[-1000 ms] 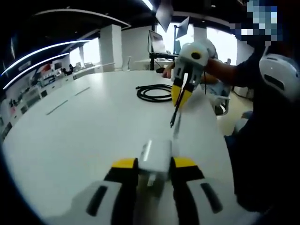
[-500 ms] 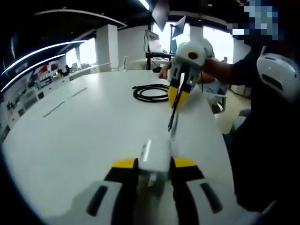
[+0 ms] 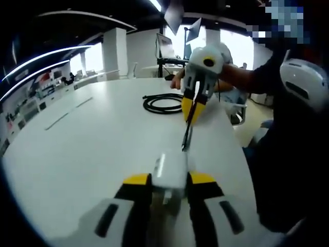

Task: Plug the desk Type‑C cable into the charger adapter.

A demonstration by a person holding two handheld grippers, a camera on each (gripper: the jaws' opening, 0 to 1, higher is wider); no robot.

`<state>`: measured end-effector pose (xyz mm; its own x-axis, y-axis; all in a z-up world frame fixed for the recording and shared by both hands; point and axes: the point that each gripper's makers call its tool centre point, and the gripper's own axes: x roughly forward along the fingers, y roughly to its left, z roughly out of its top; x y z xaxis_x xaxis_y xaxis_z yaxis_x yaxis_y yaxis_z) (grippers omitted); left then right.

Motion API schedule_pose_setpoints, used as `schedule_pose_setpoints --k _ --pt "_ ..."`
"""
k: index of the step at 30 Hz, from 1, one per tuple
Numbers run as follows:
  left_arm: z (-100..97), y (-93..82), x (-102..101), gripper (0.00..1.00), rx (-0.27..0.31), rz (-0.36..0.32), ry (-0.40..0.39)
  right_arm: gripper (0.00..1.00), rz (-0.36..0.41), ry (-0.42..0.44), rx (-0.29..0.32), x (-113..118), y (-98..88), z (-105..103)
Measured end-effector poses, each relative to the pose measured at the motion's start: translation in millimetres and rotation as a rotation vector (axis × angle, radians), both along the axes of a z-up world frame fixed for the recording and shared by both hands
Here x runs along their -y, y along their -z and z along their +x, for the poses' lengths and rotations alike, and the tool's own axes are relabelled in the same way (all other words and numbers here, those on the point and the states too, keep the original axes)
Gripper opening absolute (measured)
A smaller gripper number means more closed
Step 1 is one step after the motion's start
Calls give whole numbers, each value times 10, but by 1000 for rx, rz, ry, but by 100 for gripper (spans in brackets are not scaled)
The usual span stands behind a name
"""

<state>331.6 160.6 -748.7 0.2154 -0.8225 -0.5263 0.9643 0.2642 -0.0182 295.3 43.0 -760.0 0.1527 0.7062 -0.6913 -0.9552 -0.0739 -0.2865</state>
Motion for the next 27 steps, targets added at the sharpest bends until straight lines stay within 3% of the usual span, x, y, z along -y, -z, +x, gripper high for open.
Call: schedule_pose_setpoints --k 27 --pt "-1 2 51 26 -4 5 21 2 7 -16 -10 -61 15 14"
